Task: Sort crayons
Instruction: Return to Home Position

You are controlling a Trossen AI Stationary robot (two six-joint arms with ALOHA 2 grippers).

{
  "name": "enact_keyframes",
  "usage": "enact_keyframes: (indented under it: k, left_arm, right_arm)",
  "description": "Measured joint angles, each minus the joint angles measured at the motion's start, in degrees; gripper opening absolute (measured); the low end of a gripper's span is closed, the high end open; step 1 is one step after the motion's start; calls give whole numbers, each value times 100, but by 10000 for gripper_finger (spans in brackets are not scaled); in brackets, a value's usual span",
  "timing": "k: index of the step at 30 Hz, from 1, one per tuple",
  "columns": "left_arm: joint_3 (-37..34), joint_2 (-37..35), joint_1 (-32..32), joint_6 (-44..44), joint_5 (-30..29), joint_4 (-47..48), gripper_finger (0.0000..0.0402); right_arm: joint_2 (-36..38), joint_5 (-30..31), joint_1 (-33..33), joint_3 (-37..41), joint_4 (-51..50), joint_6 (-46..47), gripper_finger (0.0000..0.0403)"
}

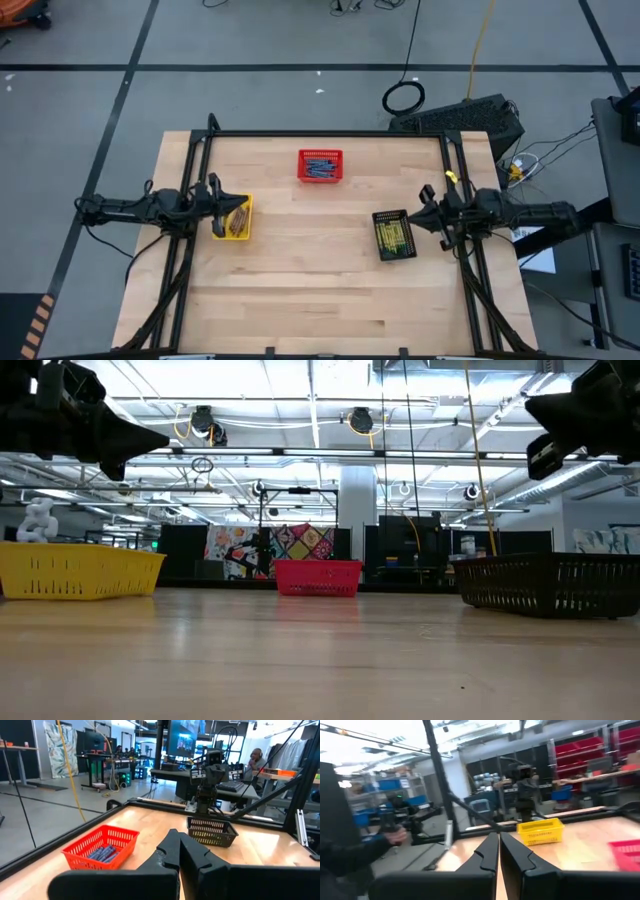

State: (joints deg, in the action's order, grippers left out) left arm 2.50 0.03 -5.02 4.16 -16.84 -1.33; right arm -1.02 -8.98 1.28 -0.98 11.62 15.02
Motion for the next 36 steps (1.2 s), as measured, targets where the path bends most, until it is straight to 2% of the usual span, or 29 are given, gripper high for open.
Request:
enact_keyframes:
  k: [6,8,11,25,32,36]
  left_arm:
    - [0,0,0,-21,0,38,0]
    - [0,0,0,-62,0,45,0]
    - [-17,0,0,-181,0,56,0]
    - [-173,37,1,-482,206,-90,0]
    - [-214,39,139,-450,820,-98,0]
    - [-214,39,419,-299,1434,-49,0]
  right_arm:
    - [0,1415,147,5,-348,-522,4]
    - [0,1640,147,7,-625,-625,4]
    - [-17,1634,147,5,-894,-655,4]
    - [-68,1624,147,7,-942,-707,4]
    - [-68,1629,147,7,-953,-754,4]
    - [-68,1631,147,7,-954,-1005,4]
